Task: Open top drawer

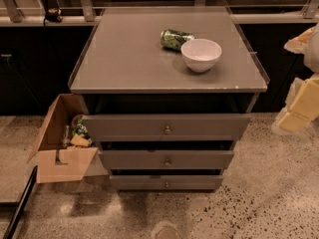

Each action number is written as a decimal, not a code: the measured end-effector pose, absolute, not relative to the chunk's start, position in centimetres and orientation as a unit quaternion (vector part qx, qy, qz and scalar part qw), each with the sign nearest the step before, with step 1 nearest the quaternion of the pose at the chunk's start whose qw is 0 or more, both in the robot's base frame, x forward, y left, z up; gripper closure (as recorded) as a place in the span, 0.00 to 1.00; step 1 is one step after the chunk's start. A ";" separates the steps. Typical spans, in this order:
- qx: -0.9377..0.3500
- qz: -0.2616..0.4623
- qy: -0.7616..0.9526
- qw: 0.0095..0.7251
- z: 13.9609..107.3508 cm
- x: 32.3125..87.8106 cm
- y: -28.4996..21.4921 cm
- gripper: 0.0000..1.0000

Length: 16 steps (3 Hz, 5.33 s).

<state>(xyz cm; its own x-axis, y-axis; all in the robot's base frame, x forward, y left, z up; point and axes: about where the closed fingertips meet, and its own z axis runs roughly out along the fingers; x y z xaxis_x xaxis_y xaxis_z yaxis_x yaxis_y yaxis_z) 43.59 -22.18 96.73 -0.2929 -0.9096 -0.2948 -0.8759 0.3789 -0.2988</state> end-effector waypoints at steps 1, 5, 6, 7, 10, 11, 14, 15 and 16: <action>-0.554 -0.039 0.803 0.218 96.8 43.6 -22.2 0.00; -0.542 0.019 0.788 0.292 94.7 46.6 -20.5 0.00; -0.596 0.060 0.752 0.277 93.4 47.3 -18.7 0.00; -0.596 0.060 0.752 0.277 93.4 47.3 -18.7 0.00; -0.555 0.072 0.763 0.322 87.6 49.9 -18.2 0.00; -0.553 0.068 0.763 0.327 87.7 50.3 -18.2 0.26; -0.548 0.058 0.758 0.350 87.4 49.8 -17.7 0.96; -0.517 0.066 0.766 0.377 84.3 48.7 -16.7 1.00; -0.480 0.072 0.773 0.408 80.3 49.3 -16.0 1.00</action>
Offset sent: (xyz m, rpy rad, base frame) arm 0.0073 -0.0082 -0.0055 0.1365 -0.0880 -0.0611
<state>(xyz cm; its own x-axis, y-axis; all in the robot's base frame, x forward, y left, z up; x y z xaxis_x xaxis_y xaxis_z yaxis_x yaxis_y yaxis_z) 49.31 -15.97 80.29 -0.2062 -0.6830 -0.7007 -0.8006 0.5295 -0.2805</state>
